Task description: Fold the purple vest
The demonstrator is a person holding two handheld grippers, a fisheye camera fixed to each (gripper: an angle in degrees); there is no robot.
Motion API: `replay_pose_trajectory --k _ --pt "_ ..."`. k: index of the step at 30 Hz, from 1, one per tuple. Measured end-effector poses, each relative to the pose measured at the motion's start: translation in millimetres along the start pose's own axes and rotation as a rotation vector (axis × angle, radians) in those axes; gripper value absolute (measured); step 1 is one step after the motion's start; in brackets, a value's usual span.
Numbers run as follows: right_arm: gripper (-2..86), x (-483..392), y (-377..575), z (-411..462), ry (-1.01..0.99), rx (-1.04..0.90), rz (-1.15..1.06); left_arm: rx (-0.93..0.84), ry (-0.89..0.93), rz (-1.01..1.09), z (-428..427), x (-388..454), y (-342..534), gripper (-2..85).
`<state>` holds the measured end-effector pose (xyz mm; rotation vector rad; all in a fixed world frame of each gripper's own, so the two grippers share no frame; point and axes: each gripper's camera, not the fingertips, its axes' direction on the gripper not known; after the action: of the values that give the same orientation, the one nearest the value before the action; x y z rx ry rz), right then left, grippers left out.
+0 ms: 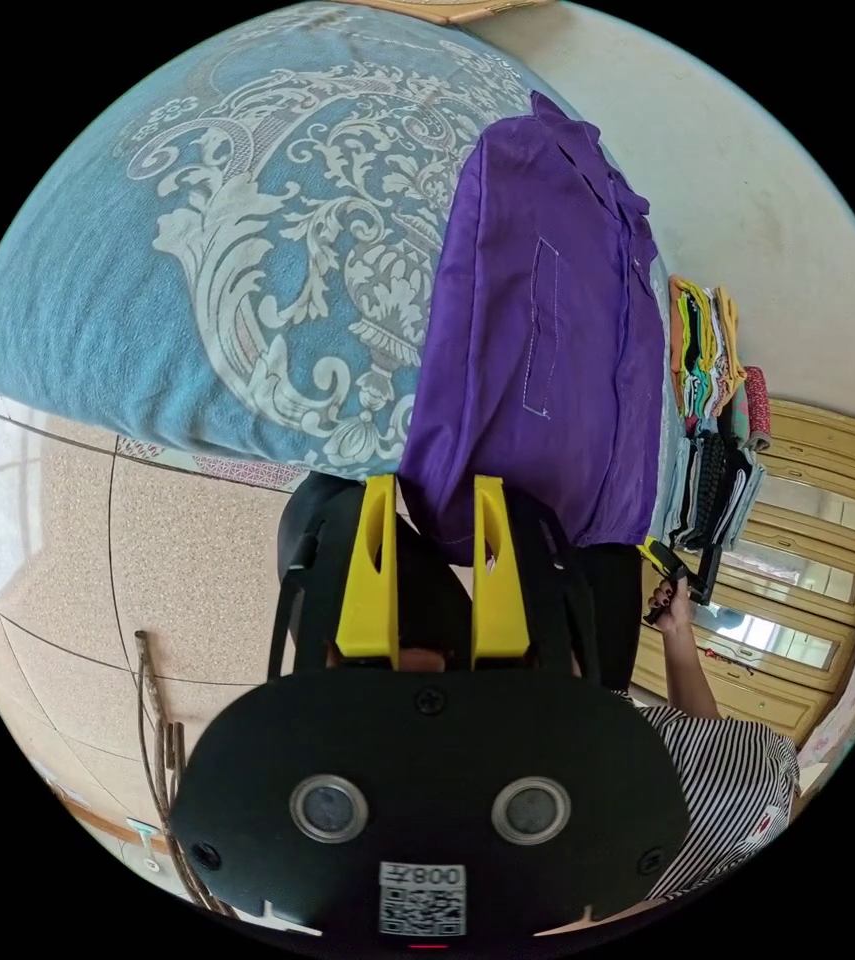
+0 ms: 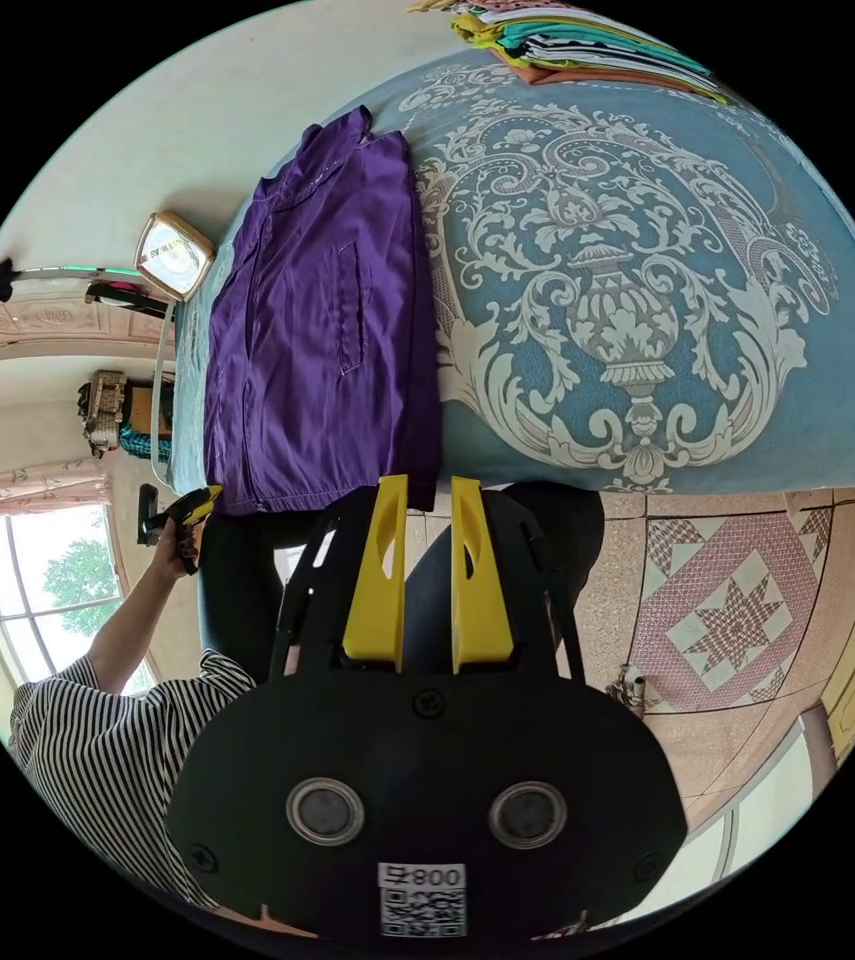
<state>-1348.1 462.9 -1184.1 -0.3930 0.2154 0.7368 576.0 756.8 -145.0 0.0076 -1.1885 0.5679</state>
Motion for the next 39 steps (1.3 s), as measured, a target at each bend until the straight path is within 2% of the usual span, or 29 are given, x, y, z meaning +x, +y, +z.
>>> replay_pose_trajectory --k 9,15,24,39 --pt "8.2 4.3 5.6 -12.5 -0.055 0.054 0.001 -0.003 0.001 0.005 -2.4 -5.4 10.6 11.2" --pt "6.0 -2.5 -3.4 9.2 0.061 0.0 -0.013 -0.007 0.001 0.005 -5.5 -8.2 17.7 9.9" --pt "1.1 0.3 1.3 5.1 0.025 -0.023 -0.035 0.032 0.065 0.038 -21.7 -6.2 37.4 2.3" --pt "0.3 0.8 32.0 -71.3 -0.223 0.086 -0.154 0.159 0.258 0.209 -86.8 17.1 78.8 1.1"
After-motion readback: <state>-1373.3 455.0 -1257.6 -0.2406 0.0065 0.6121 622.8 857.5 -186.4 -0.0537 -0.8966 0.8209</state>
